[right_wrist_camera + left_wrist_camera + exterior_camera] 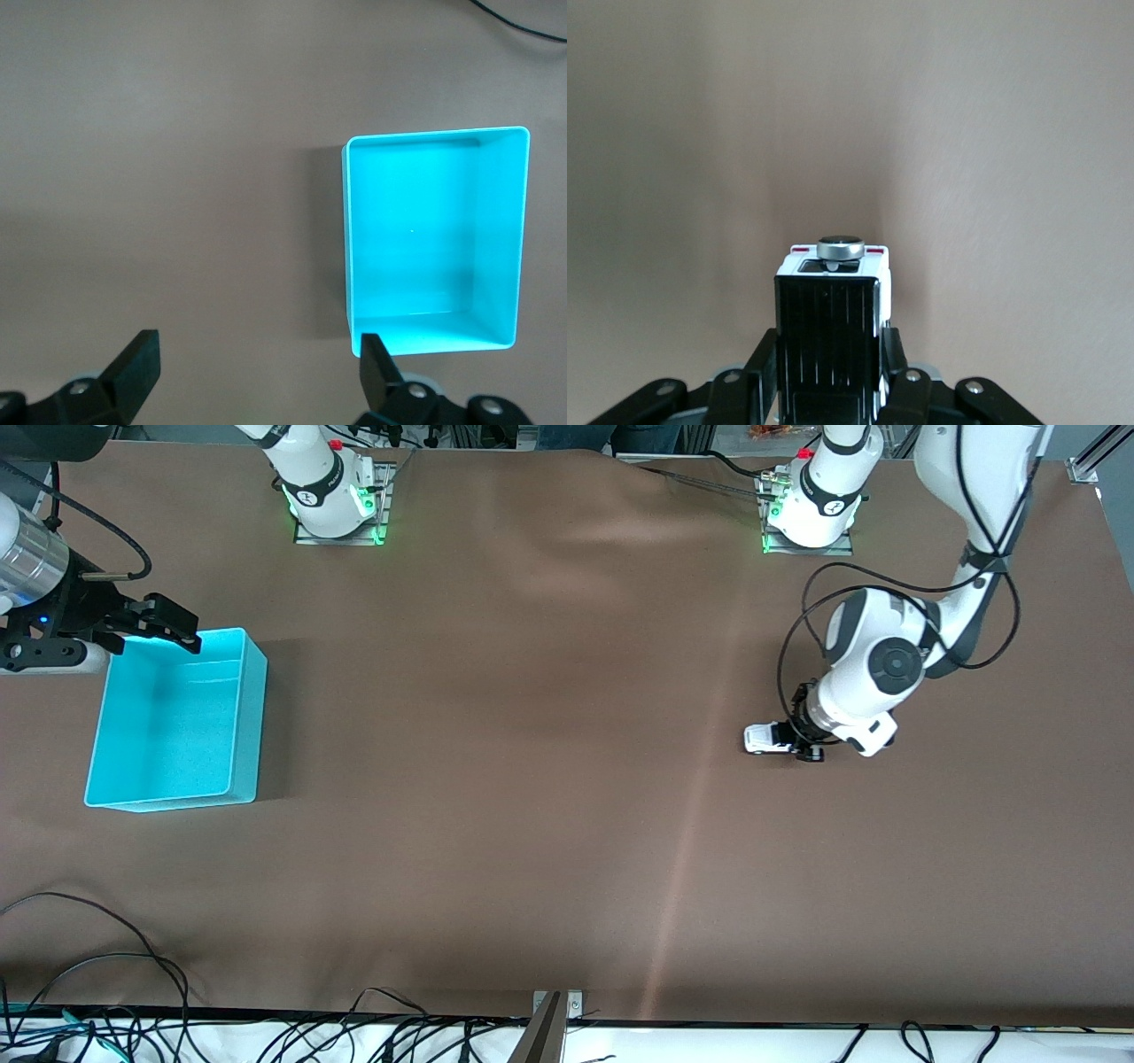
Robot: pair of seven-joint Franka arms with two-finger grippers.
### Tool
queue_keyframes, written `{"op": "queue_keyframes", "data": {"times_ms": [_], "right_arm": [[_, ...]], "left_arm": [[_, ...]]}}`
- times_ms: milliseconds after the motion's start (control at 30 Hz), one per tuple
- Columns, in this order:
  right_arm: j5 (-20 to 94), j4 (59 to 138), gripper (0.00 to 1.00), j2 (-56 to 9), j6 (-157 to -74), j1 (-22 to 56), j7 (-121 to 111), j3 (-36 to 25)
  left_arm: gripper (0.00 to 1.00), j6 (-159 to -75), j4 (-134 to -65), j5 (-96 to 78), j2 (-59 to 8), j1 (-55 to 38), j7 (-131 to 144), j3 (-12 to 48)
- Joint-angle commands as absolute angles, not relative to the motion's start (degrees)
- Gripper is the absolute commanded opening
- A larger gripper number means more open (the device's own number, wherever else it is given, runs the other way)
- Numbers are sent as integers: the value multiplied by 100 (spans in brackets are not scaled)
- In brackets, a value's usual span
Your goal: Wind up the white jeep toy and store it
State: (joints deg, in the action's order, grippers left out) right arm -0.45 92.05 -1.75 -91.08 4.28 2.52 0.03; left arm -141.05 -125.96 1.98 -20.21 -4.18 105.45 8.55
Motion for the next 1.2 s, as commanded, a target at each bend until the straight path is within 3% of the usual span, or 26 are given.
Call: {"op": "queue_keyframes", "data": {"times_ms": [0,1168], "right_arm": [[44,9132,100,-193,-9018,439,308,0],[88,9097,100,-202,-9088,439,316,0]], "left_arm": [[21,-14344,-12621,430,-2197,-571,10846,817],[21,-14414,-12621,1239,-2435,307,10346,809]]}}
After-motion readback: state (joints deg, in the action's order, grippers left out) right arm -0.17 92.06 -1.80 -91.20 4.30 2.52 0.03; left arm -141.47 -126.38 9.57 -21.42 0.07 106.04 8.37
